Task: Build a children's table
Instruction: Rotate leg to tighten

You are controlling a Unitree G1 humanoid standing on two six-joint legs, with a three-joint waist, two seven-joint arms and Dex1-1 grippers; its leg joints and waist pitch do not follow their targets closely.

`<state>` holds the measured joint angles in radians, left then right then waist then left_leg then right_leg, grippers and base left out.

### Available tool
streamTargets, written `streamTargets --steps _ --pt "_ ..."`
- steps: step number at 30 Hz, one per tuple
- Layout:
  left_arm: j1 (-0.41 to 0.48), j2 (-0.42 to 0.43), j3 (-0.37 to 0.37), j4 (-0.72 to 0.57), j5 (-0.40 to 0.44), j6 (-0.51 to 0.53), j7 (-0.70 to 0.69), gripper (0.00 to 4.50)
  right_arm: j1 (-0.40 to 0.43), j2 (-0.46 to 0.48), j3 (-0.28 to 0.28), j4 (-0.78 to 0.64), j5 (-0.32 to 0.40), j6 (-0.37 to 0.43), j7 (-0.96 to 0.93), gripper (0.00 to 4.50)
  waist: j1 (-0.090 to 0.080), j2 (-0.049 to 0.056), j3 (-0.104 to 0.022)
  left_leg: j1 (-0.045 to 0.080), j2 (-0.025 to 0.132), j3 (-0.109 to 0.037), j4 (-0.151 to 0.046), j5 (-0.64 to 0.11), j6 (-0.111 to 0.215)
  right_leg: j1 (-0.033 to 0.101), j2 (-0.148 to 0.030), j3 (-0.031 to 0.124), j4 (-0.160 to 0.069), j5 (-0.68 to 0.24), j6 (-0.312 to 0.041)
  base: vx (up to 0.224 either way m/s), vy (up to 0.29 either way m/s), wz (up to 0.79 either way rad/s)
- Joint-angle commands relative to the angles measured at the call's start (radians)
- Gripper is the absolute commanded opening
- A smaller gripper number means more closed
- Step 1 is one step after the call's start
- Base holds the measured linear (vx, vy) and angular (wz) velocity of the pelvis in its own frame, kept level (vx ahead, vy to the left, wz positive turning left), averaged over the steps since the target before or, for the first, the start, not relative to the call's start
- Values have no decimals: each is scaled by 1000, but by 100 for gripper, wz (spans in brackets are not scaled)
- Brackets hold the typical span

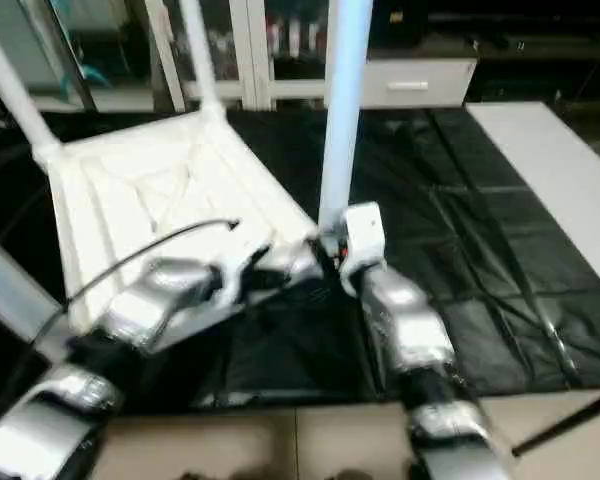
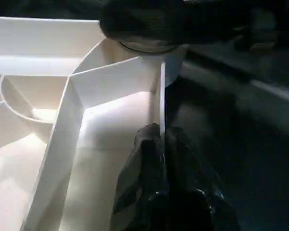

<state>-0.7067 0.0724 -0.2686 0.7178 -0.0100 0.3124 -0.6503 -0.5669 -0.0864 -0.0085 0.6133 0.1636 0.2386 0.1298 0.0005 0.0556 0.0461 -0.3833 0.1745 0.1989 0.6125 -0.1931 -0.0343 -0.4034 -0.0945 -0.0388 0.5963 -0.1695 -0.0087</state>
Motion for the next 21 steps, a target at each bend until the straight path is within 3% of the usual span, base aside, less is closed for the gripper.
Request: streamTargets --steps 1,4,5,6,9,10,11,12,14,16,17,19,20,21 --pt "-38 -29 84 34 -13 -48 147 0 -4 29 -23 114 -22 4 -105 263 -2 -10 -67 20 35 -23 -79 -249 10 35 -44 24 -81 -282 -201 0 0 0" --pt "-88 -70 111 121 8 -87 294 0 -88 89 -38 225 -36 -33 -236 263 2 -10 -74 20 34 -23 -75 -202 33 40 -42 22 -74 -202 -217 0 0 0" --pt "-103 -79 115 146 11 -103 322 0 -120 109 -29 257 -49 -55 -272 263 1 -15 -74 13 32 -22 -74 -176 49 44 -41 21 -70 -164 -222 0 0 0" --pt "-109 -83 115 156 10 -110 326 0 -132 115 -25 270 -56 -68 -281 263 3 -12 -77 14 32 -22 -73 -167 56 44 -43 20 -67 -153 -226 0 0 0" --pt "-107 -72 105 149 14 -119 293 0 -153 130 -36 284 -39 -114 -249 263 10 -25 -81 9 34 -19 -67 -101 111 51 -48 19 -58 -83 -242 0 0 0" --pt "-102 -63 101 141 17 -120 279 0 -150 133 -48 273 -15 -125 -200 263 11 -20 -81 9 33 -18 -65 -86 132 51 -47 18 -57 -69 -247 0 0 0" --pt "-97 -53 94 138 24 -125 266 0 -142 133 -60 254 2 -150 -153 263 10 -35 -79 6 33 -16 -64 -86 150 52 -47 18 -58 -70 -248 0 0 0" --pt "-91 -44 86 134 29 -138 241 0 -134 128 -62 236 6 -173 -121 318 13 -30 -78 6 34 -17 -64 -91 154 53 -50 18 -58 -85 -247 0 0 0" --pt "-80 -28 73 127 35 -151 207 0 -120 110 -54 210 -8 -202 -106 332 13 -28 -73 6 37 -17 -68 -113 150 49 -48 17 -65 -151 -233 0 0 0" --pt "-54 1 33 98 51 -198 126 0 -87 85 -48 152 2 -187 -62 352 3 -27 -72 -6 37 -26 -74 -120 137 59 -49 13 -63 -184 -212 0 0 0" --pt "-35 23 9 76 58 -207 80 0 -61 59 -40 106 10 -171 -23 365 -3 -24 -73 1 40 -28 -76 -136 122 53 -47 12 -65 -199 -212 0 0 0" --pt "-23 37 -6 58 58 -211 42 0 -43 39 -28 73 19 -145 20 377 3 -26 -71 13 43 -23 -74 -154 116 45 -44 17 -67 -181 -232 0 0 0" --pt "1 67 -33 20 57 -208 -32 0 -7 -9 -2 10 27 -91 102 385 8 -24 -70 13 45 -21 -76 -155 111 44 -45 19 -66 -176 -239 0 0 0" --pt "1 67 -33 20 57 -208 -32 0 -7 -9 -2 10 27 -91 102 396 10 -25 -69 13 45 -21 -76 -151 110 47 -43 18 -64 -169 -239 0 0 0"
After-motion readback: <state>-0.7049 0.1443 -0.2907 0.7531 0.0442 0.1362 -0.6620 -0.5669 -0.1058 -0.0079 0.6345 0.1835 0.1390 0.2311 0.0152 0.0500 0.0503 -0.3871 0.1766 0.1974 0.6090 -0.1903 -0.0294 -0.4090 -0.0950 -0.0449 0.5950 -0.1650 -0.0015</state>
